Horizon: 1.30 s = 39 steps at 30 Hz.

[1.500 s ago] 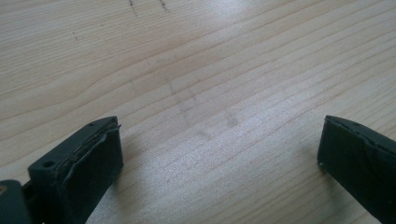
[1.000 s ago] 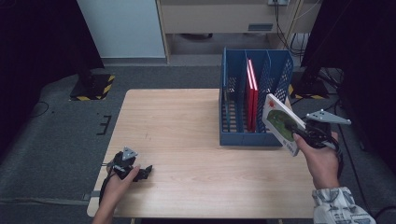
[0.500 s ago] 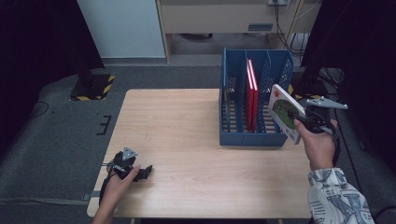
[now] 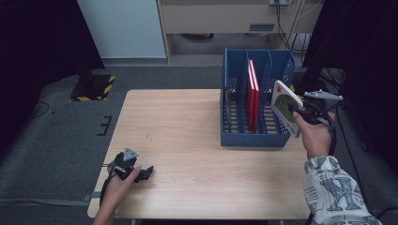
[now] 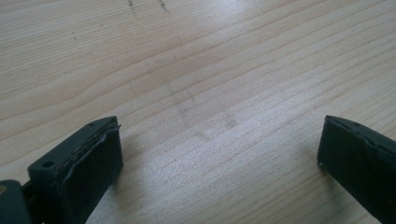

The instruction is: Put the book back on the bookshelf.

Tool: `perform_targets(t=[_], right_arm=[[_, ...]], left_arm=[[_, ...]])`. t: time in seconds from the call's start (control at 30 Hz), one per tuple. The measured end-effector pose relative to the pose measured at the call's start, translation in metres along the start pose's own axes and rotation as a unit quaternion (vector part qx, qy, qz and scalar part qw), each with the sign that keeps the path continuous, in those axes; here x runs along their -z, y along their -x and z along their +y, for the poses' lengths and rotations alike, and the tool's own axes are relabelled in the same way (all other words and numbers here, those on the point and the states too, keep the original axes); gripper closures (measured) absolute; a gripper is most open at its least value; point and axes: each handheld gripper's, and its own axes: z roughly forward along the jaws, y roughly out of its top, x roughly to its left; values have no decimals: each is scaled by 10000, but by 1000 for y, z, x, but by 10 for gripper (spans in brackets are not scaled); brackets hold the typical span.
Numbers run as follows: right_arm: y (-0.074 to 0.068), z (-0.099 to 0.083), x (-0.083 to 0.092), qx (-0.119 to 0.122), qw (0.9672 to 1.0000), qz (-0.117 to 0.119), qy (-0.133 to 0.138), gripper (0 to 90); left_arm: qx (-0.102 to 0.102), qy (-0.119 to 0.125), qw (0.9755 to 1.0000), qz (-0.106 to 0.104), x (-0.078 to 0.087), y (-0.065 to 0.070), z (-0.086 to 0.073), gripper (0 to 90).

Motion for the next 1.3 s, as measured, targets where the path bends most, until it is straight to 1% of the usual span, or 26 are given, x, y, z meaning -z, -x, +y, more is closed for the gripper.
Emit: perform_targets(t=[0.2,0.37,0.47,0.5,0.67,0.87,1.07,1.3], right_arm=[[1,2,-10,-83,10000,-5,-1,755],[1,4,-15,-135,9999,-32,5,755],[0,6,-18,-110,9999,-34,29,755],[-1,7,-20,-141,9999,-27,24,755],[-3,9,-26,-113,9999,-58,-7,755],[-6,12,-35,-151,9998,-81,-41,755],[-7,14,-39,-142,9998,-133,-45,755],[-6,14,-41,-198,9997,-161,-30,755]], left_arm=[[-5,0,10000,-8,0,0,0,0],[-25,-11,10000,-10,0,0,0,0],[-27,-11,10000,-14,0,0,0,0],[-29,-12,10000,-15,0,0,0,0],[-32,-13,10000,-17,0,0,0,0],[-35,-12,10000,-19,0,0,0,0],[-33,-11,10000,-19,0,0,0,0],[-32,-9,10000,-23,0,0,0,0]])
